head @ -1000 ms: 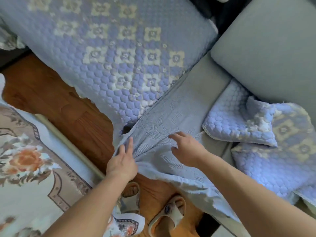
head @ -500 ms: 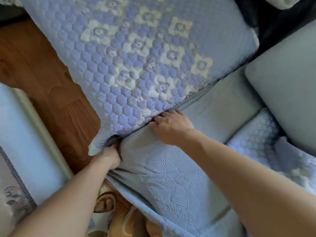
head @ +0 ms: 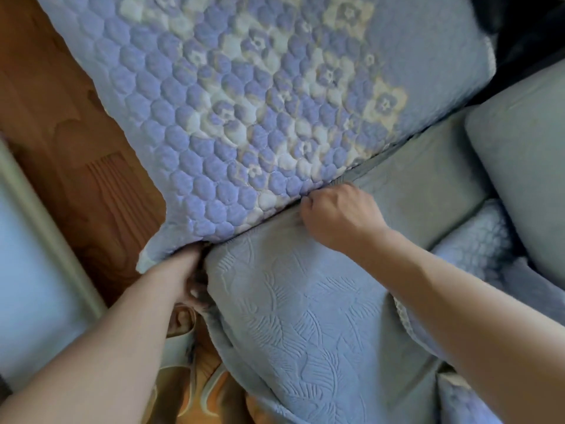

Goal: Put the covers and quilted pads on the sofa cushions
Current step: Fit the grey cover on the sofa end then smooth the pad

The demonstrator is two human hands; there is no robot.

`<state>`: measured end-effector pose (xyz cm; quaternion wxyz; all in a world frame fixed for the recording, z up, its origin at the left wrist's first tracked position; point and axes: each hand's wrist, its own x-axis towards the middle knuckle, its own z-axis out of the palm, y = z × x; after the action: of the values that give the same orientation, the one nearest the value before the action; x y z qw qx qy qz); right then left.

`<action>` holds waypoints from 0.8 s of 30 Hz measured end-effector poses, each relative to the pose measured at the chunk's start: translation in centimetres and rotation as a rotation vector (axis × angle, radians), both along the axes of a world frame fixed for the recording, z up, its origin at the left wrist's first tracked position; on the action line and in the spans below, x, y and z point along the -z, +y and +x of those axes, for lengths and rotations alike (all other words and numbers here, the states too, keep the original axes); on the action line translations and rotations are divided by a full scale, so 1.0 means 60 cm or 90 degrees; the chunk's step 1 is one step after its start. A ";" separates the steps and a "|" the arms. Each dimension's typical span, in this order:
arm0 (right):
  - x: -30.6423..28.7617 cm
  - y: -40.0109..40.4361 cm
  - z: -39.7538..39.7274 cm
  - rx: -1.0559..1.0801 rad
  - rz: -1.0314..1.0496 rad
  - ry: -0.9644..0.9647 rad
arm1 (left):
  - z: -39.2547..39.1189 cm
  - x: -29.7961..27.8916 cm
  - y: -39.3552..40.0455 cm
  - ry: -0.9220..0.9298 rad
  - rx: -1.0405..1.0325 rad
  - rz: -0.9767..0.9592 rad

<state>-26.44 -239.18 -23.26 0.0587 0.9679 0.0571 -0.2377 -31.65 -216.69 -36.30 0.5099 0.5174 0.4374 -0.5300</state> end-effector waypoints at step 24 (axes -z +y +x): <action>-0.007 -0.125 0.071 -0.191 0.114 0.142 | 0.073 -0.174 -0.156 -0.370 0.669 0.155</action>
<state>-22.20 -246.69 -22.82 0.0001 0.9177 0.2276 -0.3257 -27.28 -226.02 -25.86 0.2159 0.8418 0.0240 -0.4941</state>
